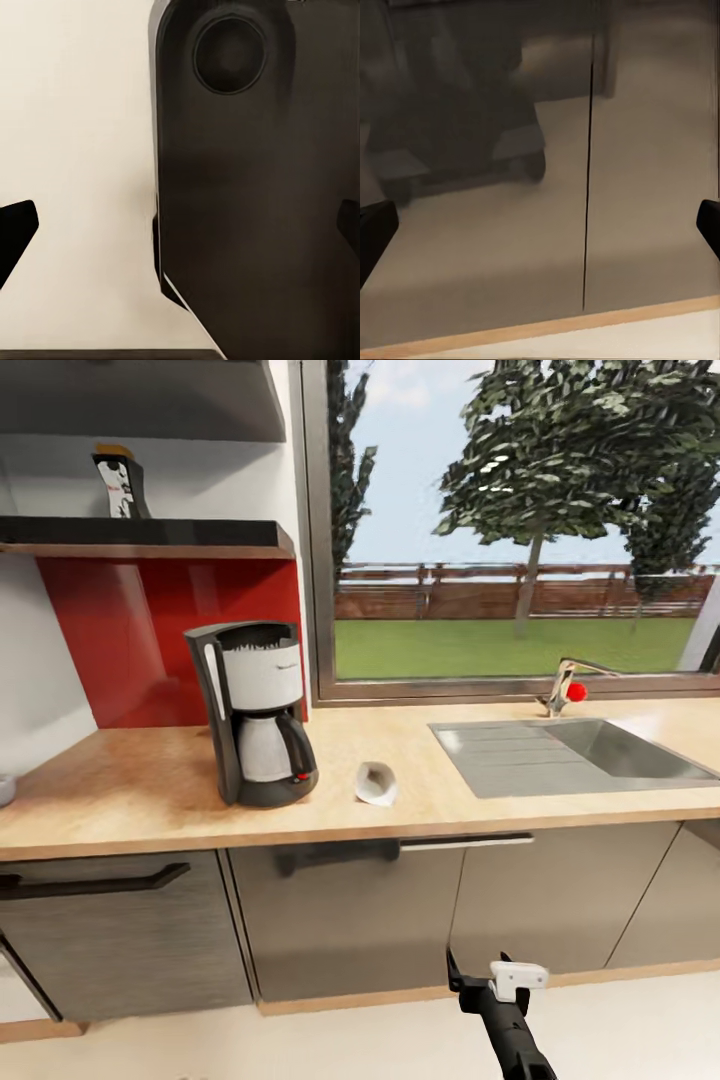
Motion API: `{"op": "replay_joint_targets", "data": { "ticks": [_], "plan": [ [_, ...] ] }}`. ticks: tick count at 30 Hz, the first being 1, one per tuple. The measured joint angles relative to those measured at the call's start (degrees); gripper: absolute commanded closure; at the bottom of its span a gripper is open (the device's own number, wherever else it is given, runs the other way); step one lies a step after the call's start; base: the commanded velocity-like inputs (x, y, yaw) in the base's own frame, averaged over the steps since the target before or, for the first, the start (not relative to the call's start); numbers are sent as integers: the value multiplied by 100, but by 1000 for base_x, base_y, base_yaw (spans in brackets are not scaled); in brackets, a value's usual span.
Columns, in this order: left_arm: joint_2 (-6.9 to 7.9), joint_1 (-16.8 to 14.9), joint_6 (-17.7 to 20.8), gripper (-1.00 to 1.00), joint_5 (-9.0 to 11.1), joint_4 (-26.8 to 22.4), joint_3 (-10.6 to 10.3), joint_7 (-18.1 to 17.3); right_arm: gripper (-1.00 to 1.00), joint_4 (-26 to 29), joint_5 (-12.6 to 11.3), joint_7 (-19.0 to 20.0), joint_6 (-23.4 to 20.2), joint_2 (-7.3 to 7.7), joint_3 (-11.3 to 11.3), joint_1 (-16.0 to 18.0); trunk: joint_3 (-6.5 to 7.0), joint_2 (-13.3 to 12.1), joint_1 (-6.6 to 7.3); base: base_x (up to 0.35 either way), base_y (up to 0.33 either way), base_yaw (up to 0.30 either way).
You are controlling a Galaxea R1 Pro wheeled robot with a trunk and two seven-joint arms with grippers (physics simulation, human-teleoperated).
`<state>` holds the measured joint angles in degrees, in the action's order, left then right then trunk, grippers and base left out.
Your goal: Set up a coffee station on the kitchen countertop: keep the coffee maker on the countertop, move the bottle of coffee from the kitchen shelf to the counter next to the coffee maker, place a paper coffee filter on top of the coffee maker, put the saucer next to the coffee maker with the coffee cup on the saucer, and place the electric kettle next to the coffee maker.
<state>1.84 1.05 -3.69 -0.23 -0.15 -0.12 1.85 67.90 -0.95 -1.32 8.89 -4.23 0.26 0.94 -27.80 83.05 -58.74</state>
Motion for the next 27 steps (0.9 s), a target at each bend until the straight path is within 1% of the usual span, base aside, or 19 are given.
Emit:
{"op": "replay_joint_targets", "data": {
  "ticks": [3,5,6,7,9,11,12,13,14,15,16,17,20,21,22,23,24,25,27],
  "plan": [
    [5,0,0,-100,0,-1,3,-4,-100,178,2,0,-10,-4,2,0,3,1,1,-58,-43,27],
    [5,-1,0,-100,0,-1,4,19,-100,544,53,1,-22,-2,4,1,5,1,1,-20,-15,10],
    [3,-4,0,-100,0,-2,5,55,-100,762,117,0,-45,-4,6,1,5,1,1,-8,-6,4],
    [2,-6,0,-100,-3,-5,2,137,-100,1079,256,-5,-155,-8,11,4,5,1,1,-5,-4,2],
    [1,-8,-1,-100,-10,-7,-5,263,-100,1474,441,-11,-517,-26,72,14,5,1,2,-3,-2,1],
    [1,-8,-1,-100,-13,-8,-11,328,-100,1666,520,-15,-868,-38,168,42,5,1,2,-2,-1,1],
    [1,-8,-1,-100,-14,-8,-14,342,-100,1707,539,-17,-977,-41,204,65,5,1,2,0,0,0],
    [1,-9,-1,-100,-15,-8,-20,362,-100,1762,564,-23,-1161,-44,271,134,5,0,2,0,0,0],
    [1,-9,-2,-100,-17,-8,-30,379,-100,1808,585,-29,-1394,-50,368,349,6,0,1,0,0,0],
    [1,-9,-2,-100,-20,-8,-35,386,-100,1825,589,-31,-1516,-53,412,510,6,0,2,0,0,0],
    [1,-9,-2,-100,-21,-9,-36,388,-100,1830,590,-32,-1576,-56,429,590,5,0,2,0,0,0],
    [1,-9,-1,-100,-23,-5,-45,394,-100,1843,594,-33,-1854,-84,468,868,6,0,1,0,0,0],
    [5,-9,-1,-100,-24,-2,-50,396,-100,1842,595,-29,-2469,-213,492,1322,6,0,2,0,0,0],
    [29,-5,-1,-100,-21,-1,-51,397,-100,1834,601,-25,-2807,-300,504,1586,6,0,2,0,0,0],
    [47,-3,-1,-100,-19,-1,-48,397,-100,1828,605,-25,-3012,-347,546,1767,6,0,2,0,0,0],
    [56,-2,-1,-100,-19,-1,-47,397,-100,1825,606,-26,-3108,-364,586,1850,5,0,2,0,0,0],
    [67,-1,-1,-100,-18,-1,-46,400,-100,1822,607,-28,-3283,-387,697,1987,6,0,2,0,0,0],
    [72,-1,-1,-100,-18,-1,-45,402,-100,1821,608,-29,-3370,-396,766,2052,5,0,2,8,0,0],
    [99,0,0,-100,-11,2,-44,408,-100,1822,608,-37,-3658,-417,1014,2225,5,1,2,78,0,0]
  ]
}}
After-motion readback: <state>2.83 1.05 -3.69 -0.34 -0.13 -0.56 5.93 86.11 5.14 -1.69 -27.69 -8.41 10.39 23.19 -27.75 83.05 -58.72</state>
